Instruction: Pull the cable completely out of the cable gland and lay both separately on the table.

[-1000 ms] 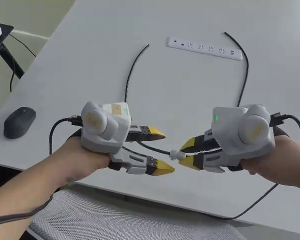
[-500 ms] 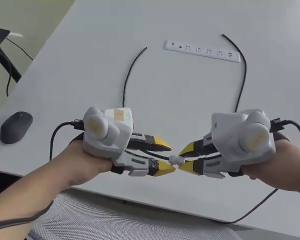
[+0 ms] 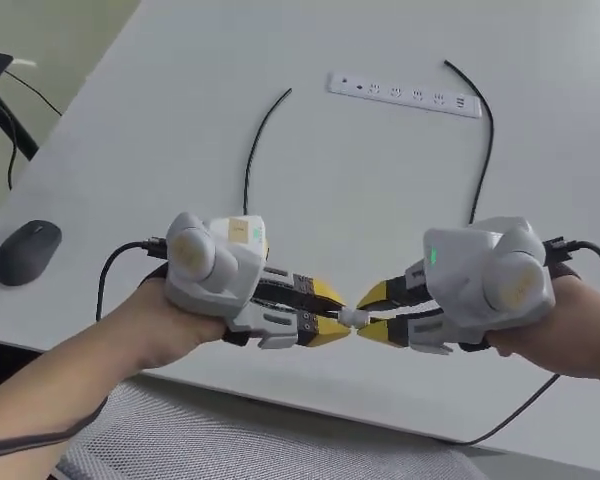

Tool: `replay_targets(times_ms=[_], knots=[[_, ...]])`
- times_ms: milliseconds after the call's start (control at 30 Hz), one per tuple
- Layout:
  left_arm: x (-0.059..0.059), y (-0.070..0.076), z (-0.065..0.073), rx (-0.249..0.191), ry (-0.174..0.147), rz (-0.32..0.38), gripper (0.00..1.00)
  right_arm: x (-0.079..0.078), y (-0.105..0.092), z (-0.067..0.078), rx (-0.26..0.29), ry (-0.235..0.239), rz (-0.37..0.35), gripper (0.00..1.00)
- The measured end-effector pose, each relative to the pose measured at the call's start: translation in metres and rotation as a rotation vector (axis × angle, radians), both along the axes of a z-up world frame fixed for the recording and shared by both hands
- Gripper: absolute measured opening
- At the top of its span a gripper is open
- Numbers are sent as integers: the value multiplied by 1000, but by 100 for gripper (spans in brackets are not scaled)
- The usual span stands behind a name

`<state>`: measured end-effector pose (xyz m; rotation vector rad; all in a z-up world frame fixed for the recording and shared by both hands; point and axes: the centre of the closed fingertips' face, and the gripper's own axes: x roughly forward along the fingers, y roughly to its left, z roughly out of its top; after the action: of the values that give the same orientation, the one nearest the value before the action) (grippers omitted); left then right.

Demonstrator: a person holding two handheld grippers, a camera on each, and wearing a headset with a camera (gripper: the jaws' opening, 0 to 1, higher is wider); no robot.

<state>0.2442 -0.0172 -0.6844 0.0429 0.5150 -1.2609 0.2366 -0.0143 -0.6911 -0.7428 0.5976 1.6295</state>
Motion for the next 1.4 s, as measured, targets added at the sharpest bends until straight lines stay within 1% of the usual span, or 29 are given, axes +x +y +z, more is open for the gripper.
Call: replay_targets(times_ms=[33, 100, 133, 200, 333, 467, 533, 567, 600, 633, 700, 733, 767, 833, 867, 900, 967, 1000, 1033, 1067, 1100, 1167, 1200, 1233, 1267, 1300, 1333, 1367, 1400], knots=[[0, 0, 0, 2, 2, 1, 16, 0, 0, 0, 2, -2, 2, 8], [1, 0, 0, 11, -17, 0, 16, 1, 0, -1, 4, -5, -1, 8], [0, 0, 0, 7, -1, 6, 16, 1, 0, -1, 7, -11, 3, 8], [1, 0, 1, 6, -1, 7, 15, 2, 0, 0, 22, -7, -10, 8], [3, 1, 6, -2, 20, 25, 15, 6, 0, 4, 50, 22, -50, 9], [5, 2, 9, -7, 21, 38, 15, 9, -1, 8, 69, 45, -82, 9], [5, 3, 9, -5, 22, 38, 15, 10, -2, 10, 82, 82, -107, 10], [5, 3, 9, -1, 19, 39, 15, 10, -2, 13, 107, 121, -132, 10], [5, 4, 9, 2, 15, 38, 15, 10, -3, 15, 117, 152, -150, 11], [4, 4, 9, 3, 15, 33, 15, 6, -2, 19, 138, 238, -178, 13], [3, 4, 9, 15, -4, 18, 15, 8, -2, 24, 183, 307, -206, 14], [3, 3, 10, 15, -8, 14, 15, 9, -3, 25, 192, 349, -225, 15], [3, 3, 11, 15, -9, 14, 15, 10, -4, 24, 187, 376, -246, 17], [3, 3, 13, 16, -25, 9, 15, 12, -6, 22, 191, 410, -263, 18], [3, 3, 13, 18, -30, 7, 15, 11, -7, 22, 196, 456, -275, 18], [3, 3, 13, 21, -40, 0, 15, 13, -6, 23, 212, 477, -293, 17], [3, 3, 14, 27, -53, -8, 15, 11, -5, 26, 238, 579, -321, 19], [2, 3, 14, 30, -56, -12, 15, 11, -4, 28, 251, 609, -328, 20], [1, 4, 13, 34, -63, -17, 15, 14, -3, 28, 271, 624, -336, 19], [1, 4, 13, 39, -67, -20, 15, 14, -3, 29, 277, 655, -346, 18], [0, 4, 13, 44, -78, -27, 15, 9, -3, 31, 277, 744, -356, 19], [-2, 5, 14, 48, -89, -35, 15, 1, -3, 32, 263, 850, -359, 23], [-3, 5, 15, 48, -99, -42, 15, 0, -4, 29, 251, 855, -349, 22], [-4, 5, 17, 47, -105, -46, 15, 2, -4, 25, 256, 836, -345, 20], [-4, 4, 17, 45, -113, -52, 15, 0, -3, 25, 254, 864, -345, 20], [-5, 4, 17, 49, -118, -57, 15, -3, -2, 27, 254, 938, -356, 20], [-6, 4, 16, 53, -120, -60, 15, -5, -2, 28, 248, 989, -364, 21], [-7, 5, 16, 59, -124, -65, 15, -7, -2, 28, 242, 1022, -371, 21], [-7, 5, 16, 59, -125, -67, 15, -5, -2, 25, 243, 1018, -373, 20]])
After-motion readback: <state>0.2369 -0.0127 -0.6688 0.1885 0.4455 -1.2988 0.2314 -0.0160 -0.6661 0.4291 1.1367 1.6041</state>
